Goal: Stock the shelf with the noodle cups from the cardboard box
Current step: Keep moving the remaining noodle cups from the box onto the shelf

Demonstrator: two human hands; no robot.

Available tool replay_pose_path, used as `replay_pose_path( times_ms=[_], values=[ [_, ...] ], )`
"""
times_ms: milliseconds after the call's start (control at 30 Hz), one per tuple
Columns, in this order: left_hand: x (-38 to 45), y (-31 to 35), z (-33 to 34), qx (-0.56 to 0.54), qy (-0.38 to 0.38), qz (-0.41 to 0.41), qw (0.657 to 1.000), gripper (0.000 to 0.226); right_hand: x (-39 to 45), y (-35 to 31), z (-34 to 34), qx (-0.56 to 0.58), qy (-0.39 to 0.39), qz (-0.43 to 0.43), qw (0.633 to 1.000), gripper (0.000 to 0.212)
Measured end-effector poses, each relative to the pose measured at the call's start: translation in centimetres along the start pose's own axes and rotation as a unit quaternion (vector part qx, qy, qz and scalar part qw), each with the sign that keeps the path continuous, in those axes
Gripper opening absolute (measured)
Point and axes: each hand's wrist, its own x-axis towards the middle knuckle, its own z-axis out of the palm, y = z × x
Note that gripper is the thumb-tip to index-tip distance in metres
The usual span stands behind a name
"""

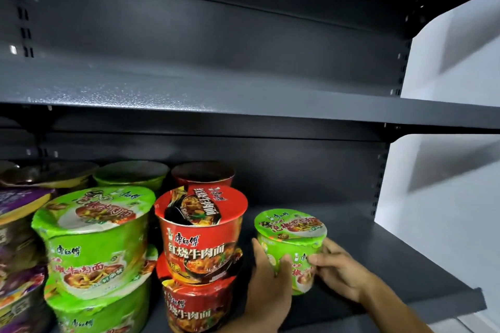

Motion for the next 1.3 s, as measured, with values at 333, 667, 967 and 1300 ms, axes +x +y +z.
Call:
replay_pose_path(
  times_ms=[333,667,967,1300],
  values=[
    [3.5,-2.7,0.8,-0.022,0.16,-0.048,0.986,0.054,7.4,2.3,-1.6,-0.046,-0.085,0.064,0.993,0.11],
    [5.9,-1.8,1.9,-0.093,0.196,-0.112,0.97,0.052,10.8,3.1,-2.2,-0.062,-0.072,0.034,0.995,0.089],
    [10.6,-4.0,2.1,-0.16,0.23,-0.12,0.952,0.05,12.9,3.4,-2.2,-0.07,-0.027,0.027,0.997,0.095],
    [11.3,-4.1,2.3,-0.133,0.237,-0.107,0.956,0.039,13.1,3.7,-2.2,-0.115,-0.014,0.014,0.993,0.1]
  ],
)
